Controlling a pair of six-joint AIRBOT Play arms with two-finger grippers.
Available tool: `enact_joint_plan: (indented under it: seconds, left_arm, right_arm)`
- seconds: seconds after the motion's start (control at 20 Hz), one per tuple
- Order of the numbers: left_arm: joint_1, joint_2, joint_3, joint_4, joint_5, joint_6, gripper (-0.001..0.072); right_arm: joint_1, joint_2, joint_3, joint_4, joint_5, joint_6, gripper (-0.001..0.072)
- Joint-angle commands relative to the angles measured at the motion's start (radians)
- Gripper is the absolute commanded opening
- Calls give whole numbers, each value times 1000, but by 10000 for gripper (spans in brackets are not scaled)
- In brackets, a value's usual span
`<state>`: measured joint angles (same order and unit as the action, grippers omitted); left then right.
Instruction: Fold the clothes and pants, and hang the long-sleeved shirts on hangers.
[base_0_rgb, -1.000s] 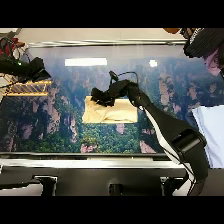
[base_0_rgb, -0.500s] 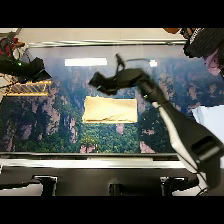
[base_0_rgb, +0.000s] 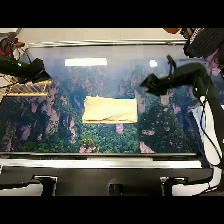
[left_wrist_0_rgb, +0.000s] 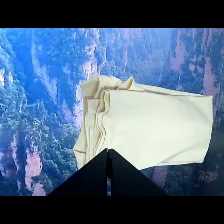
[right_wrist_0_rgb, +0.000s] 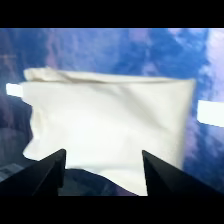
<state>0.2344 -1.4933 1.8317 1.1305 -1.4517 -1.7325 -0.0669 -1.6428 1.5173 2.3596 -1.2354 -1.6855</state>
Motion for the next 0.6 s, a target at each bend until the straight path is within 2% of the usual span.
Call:
enact_joint_plan:
  seconds: [0.0,0.2,0.55]
  left_arm:
    - [1,1,0,0,0,5,16]
    - [1,0,0,0,0,5,16]
    - [-19,0,0,-4,0,5,16]
  right_arm:
    - [-60,-50,-136,67,-24,-134,554]
    - [-32,-119,-200,92,-6,-213,553]
    - [42,-196,-213,128,35,-245,530]
